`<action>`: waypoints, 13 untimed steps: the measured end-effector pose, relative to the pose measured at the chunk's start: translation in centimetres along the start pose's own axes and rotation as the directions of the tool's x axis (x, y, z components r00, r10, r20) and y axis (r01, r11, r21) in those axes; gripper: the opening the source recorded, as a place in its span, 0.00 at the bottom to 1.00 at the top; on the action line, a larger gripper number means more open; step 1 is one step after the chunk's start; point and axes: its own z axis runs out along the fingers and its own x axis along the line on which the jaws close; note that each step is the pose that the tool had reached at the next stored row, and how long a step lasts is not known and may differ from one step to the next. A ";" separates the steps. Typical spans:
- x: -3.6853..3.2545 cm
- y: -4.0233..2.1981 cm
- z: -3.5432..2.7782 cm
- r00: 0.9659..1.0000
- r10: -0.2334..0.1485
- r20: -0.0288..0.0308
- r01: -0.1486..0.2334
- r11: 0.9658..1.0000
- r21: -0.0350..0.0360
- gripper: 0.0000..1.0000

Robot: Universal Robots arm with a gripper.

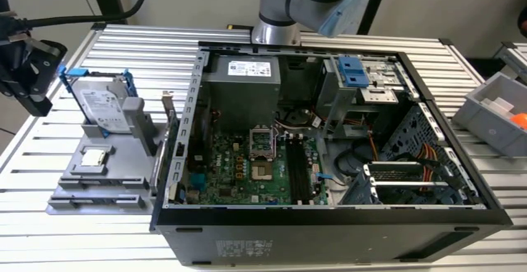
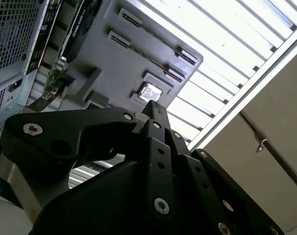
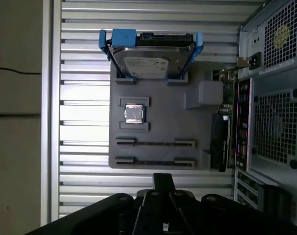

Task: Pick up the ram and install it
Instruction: 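Pick up the ram and move it above insertion slot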

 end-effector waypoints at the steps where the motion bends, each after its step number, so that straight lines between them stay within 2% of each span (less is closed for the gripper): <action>1: 0.00 -0.12 0.00 1.000 0.000 0.000 0.000 1.000 0.000 0.00; 13: 0.00 -1.33 -0.07 1.000 0.000 0.000 0.000 1.000 0.000 0.00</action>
